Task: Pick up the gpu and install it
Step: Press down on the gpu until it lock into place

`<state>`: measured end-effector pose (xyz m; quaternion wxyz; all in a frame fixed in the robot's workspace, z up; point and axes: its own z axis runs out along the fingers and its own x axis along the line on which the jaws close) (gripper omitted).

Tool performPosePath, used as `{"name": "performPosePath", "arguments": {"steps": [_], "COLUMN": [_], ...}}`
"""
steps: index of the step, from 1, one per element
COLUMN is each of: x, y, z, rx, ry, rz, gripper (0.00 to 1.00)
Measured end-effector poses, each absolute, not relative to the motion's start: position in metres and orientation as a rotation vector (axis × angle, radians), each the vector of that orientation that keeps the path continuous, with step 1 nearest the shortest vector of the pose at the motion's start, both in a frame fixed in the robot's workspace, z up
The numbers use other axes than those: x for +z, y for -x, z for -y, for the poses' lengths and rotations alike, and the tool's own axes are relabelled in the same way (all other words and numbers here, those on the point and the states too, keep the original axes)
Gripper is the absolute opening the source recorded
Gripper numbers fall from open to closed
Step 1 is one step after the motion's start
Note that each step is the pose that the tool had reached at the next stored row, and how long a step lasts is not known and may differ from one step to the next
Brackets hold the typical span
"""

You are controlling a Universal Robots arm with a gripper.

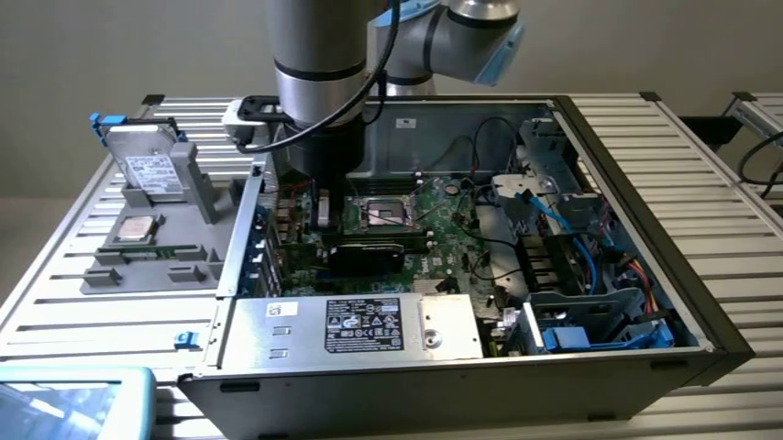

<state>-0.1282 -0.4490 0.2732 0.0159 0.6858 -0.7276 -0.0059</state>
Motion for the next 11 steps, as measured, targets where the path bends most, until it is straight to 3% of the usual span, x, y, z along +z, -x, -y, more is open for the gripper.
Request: {"name": "performPosePath", "arguments": {"steps": [11], "x": [0.2648], "y": [0.1337], "z": [0.4476], "rx": [-0.005], "ry": [-2.133], "rz": [2.273], "gripper": [0.12]}}
